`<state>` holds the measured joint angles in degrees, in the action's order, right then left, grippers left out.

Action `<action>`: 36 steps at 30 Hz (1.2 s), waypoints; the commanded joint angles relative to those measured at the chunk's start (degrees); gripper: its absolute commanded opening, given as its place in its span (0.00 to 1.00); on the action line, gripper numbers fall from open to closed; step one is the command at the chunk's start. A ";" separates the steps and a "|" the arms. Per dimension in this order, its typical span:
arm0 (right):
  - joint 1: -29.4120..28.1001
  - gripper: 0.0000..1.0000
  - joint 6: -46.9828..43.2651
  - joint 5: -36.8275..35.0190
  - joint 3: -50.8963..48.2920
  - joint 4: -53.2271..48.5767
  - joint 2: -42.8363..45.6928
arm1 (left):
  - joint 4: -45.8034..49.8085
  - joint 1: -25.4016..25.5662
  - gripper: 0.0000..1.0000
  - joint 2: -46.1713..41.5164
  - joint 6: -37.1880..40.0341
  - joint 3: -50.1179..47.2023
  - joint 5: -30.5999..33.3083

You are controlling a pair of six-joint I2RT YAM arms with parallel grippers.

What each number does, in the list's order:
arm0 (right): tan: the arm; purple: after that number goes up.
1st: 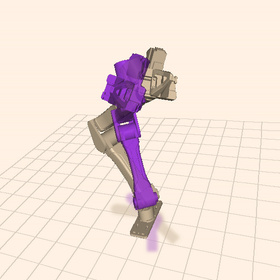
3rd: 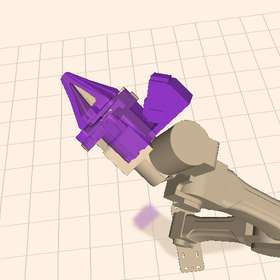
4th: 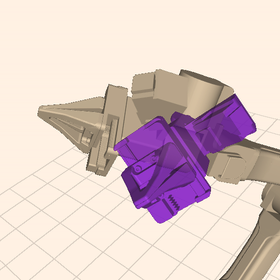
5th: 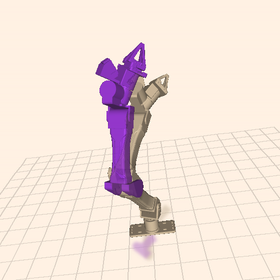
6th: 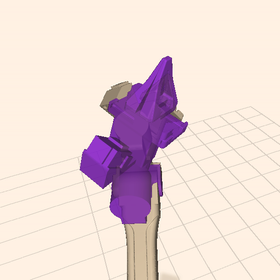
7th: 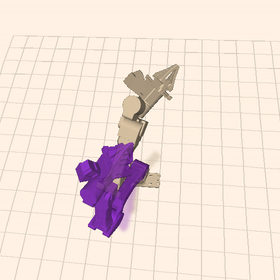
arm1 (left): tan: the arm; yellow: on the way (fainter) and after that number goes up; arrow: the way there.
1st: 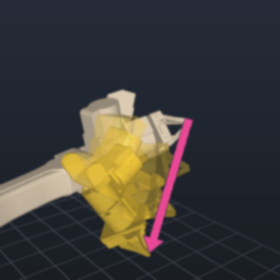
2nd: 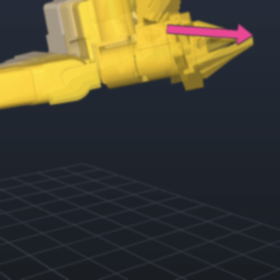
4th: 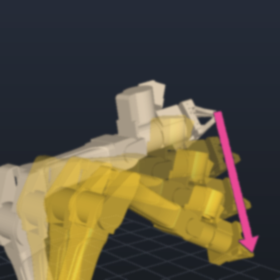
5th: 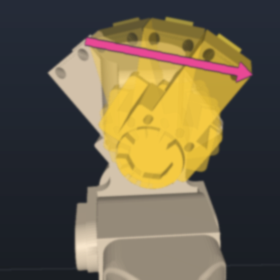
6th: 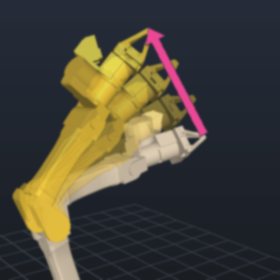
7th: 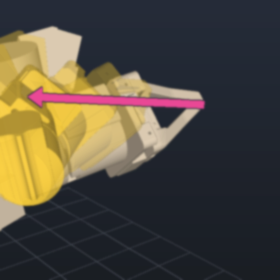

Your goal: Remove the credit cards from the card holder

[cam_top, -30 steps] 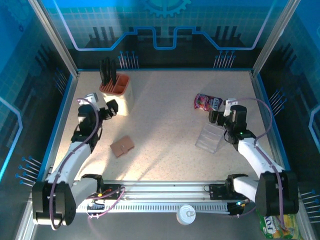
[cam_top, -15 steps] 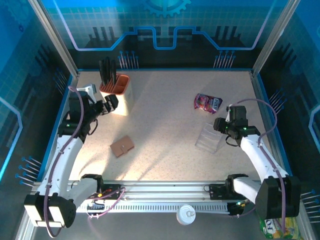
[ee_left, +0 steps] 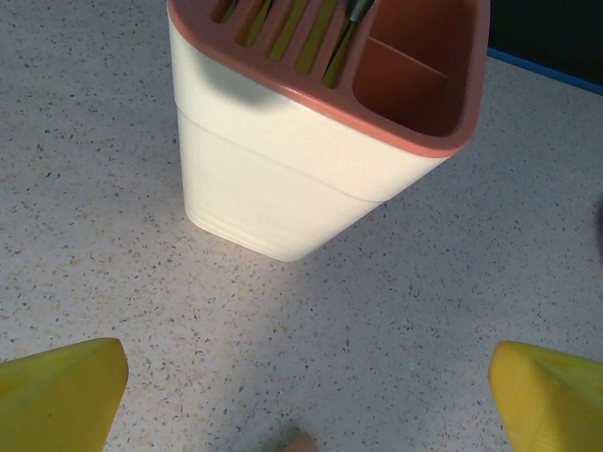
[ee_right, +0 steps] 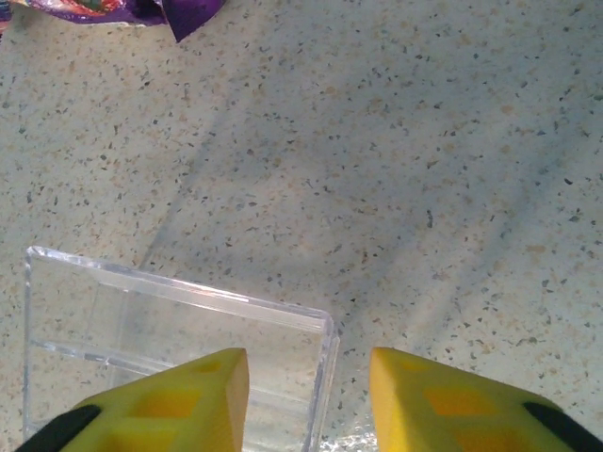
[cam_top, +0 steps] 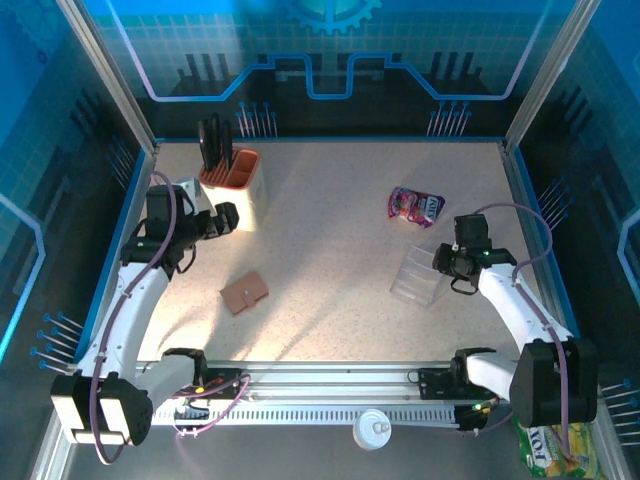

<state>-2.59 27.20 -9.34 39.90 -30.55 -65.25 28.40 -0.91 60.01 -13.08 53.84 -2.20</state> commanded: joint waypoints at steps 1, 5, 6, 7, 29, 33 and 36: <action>-0.16 0.36 2.90 -1.65 -0.31 -0.03 -0.70 | 0.49 -0.59 0.99 0.28 1.14 0.05 0.34; -0.14 0.33 3.91 -1.67 0.26 0.77 -3.18 | 0.21 -0.58 0.99 -0.07 0.69 -0.35 -0.35; -0.14 0.31 3.92 -1.54 0.29 1.20 -3.89 | 0.08 -0.59 0.99 -0.23 0.64 -0.49 -0.35; -0.19 0.28 3.87 -1.30 0.29 1.58 -4.51 | 0.01 -0.59 0.99 -0.33 0.60 -0.42 -0.24; -2.01 0.04 5.53 -2.43 2.34 0.75 -4.62 | 0.05 -0.72 0.99 -0.55 0.60 -0.49 0.75; -5.09 0.04 6.51 -3.73 5.70 0.36 -6.83 | -0.44 -0.66 0.99 -1.52 0.32 -0.76 0.09; -8.20 0.04 7.80 -4.65 9.17 0.61 -9.83 | -0.71 -0.67 0.99 -2.19 0.16 -1.18 -0.18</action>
<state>-8.14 32.67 -12.51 45.30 -30.13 -73.23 28.16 -0.97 59.40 -13.15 53.80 -2.20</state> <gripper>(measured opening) 0.063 0.992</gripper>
